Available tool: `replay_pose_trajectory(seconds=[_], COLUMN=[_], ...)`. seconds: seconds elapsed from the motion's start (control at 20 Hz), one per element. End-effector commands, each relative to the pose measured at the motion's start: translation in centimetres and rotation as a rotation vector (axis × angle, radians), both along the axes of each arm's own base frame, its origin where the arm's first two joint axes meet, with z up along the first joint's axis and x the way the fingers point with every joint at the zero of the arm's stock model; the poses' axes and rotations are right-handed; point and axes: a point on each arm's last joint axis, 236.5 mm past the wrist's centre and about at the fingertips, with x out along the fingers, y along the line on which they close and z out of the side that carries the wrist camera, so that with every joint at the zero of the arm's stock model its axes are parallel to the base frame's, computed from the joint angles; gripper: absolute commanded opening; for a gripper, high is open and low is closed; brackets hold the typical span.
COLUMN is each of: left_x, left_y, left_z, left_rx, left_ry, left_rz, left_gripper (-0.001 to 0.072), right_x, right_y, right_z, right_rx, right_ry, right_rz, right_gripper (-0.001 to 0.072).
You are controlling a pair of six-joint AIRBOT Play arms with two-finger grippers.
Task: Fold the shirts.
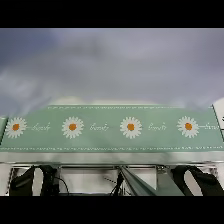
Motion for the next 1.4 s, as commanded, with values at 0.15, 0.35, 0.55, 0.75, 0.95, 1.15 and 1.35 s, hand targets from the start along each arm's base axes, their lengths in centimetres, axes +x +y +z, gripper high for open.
replay_pose_trajectory(seconds=[0.15,0.35,0.55,0.75,0.95,1.15,1.35], left_x=[1.6,12.7,21.3,29.0,36.5,41.1,42.4], left_y=[4.2,4.3,2.2,0.7,0.2,-1.4,-1.7], left_z=[-6.1,-19.1,-33.2,-44.0,-50.4,-54.1,-55.3], left_rx=[-0.083,-0.313,-0.553,-0.621,-0.697,-0.703,-0.733], left_ry=[0.172,0.499,0.798,0.993,1.072,1.188,1.225], left_rz=[0.142,-0.113,-0.370,-0.386,-0.337,-0.401,-0.417], left_gripper=[0.0016,0.0016,0.0016,0.0016,0.0015,0.0015,0.0015], right_x=[0.4,6.8,16.0,25.5,34.0,40.6,43.9], right_y=[-1.4,-0.9,1.1,0.0,-0.1,-1.4,-1.9], right_z=[-9.7,-17.7,-27.1,-36.9,-42.9,-46.5,-49.0], right_rx=[0.065,0.118,0.231,0.368,0.558,0.633,0.727], right_ry=[0.296,0.500,0.700,0.839,0.822,0.821,0.855], right_rz=[-0.052,0.036,0.216,0.245,0.266,0.255,0.235], right_gripper=[0.0030,0.0030,0.0030,0.0030,0.0030,0.0030,0.0030])
